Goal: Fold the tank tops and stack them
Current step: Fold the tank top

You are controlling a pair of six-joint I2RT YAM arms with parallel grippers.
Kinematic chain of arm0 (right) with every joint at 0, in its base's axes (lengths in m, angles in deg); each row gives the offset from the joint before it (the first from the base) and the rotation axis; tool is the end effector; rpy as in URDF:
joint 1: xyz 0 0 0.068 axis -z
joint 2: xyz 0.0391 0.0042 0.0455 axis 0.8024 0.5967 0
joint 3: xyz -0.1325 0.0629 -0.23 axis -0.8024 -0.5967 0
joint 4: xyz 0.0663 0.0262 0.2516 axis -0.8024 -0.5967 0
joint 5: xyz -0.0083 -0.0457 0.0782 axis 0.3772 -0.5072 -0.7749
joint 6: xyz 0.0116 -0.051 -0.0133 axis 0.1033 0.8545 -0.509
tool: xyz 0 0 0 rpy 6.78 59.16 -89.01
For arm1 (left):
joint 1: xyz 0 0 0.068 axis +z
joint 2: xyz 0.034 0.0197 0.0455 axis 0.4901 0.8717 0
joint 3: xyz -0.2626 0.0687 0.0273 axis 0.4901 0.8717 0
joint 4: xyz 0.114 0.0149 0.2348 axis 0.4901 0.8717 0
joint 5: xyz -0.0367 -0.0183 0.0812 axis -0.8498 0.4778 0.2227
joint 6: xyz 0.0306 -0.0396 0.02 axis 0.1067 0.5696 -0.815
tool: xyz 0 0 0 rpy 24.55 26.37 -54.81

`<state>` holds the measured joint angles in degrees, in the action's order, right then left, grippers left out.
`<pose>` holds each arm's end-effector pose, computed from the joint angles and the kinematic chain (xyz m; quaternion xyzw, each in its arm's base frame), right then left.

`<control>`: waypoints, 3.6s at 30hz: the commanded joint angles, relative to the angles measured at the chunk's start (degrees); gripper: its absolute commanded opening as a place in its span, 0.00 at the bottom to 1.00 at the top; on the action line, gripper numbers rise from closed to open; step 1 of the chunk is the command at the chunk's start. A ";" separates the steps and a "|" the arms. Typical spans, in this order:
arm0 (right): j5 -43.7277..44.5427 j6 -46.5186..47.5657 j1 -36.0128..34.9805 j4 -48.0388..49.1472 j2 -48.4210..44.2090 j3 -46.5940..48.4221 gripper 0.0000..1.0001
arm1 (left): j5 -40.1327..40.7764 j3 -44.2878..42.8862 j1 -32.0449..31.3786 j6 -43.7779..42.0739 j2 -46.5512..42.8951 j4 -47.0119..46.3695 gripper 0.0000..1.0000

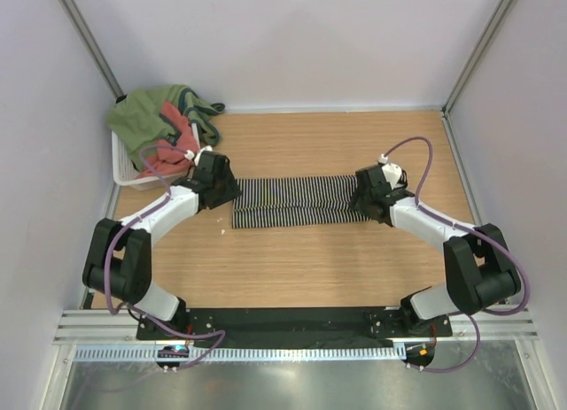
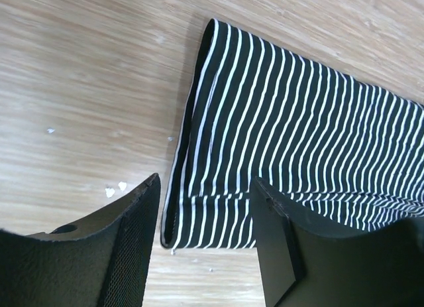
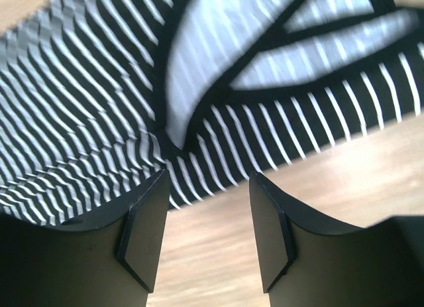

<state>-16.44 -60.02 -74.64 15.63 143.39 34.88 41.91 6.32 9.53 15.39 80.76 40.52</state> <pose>0.2683 0.0914 0.1913 0.1914 0.9177 0.0097 0.3481 0.2967 -0.1013 0.2129 -0.2121 0.9145 -0.1149 0.3249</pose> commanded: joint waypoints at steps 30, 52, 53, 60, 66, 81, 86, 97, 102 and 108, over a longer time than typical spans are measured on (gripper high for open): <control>-7.52 -8.81 13.63 7.53 10.97 4.46 0.01 | 0.33 9.71 -14.62 8.13 -0.64 -3.01 0.00; -38.12 6.77 13.02 -5.48 53.97 58.10 0.02 | 25.39 18.94 -65.18 35.75 -11.54 -2.49 0.74; -38.20 7.03 13.02 -5.66 54.32 58.81 0.03 | 25.22 19.38 -65.09 35.40 -13.64 -2.57 0.75; -39.53 8.70 11.96 -8.47 56.79 67.77 0.35 | 25.41 22.28 -61.59 33.03 -22.09 -0.29 0.82; -34.25 10.11 10.73 -6.54 43.45 56.81 0.49 | 13.71 22.90 -48.15 23.80 -22.19 -4.24 0.80; -29.25 5.55 1.07 -2.84 -3.12 1.70 0.43 | 8.07 19.56 -43.91 19.31 -13.57 -6.88 0.68; -28.10 0.98 -4.99 -3.73 -15.09 -10.17 0.51 | 8.43 20.44 -43.91 19.31 -14.71 -6.97 0.66; -26.25 -10.10 -17.65 -3.29 -21.87 -19.76 0.48 | 7.99 20.00 -43.82 18.87 -11.03 -8.46 0.59; -25.64 -12.38 -21.08 -4.69 -23.19 -20.11 0.47 | 7.73 19.48 -43.56 18.96 -9.27 -8.72 0.53; -25.99 -13.44 -22.14 -3.20 -21.97 -21.43 0.36 | 6.58 19.13 -43.47 18.87 -7.07 -10.22 0.45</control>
<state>-43.32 -71.71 -96.26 10.76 121.25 13.94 49.30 27.08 -34.27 35.06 72.52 32.30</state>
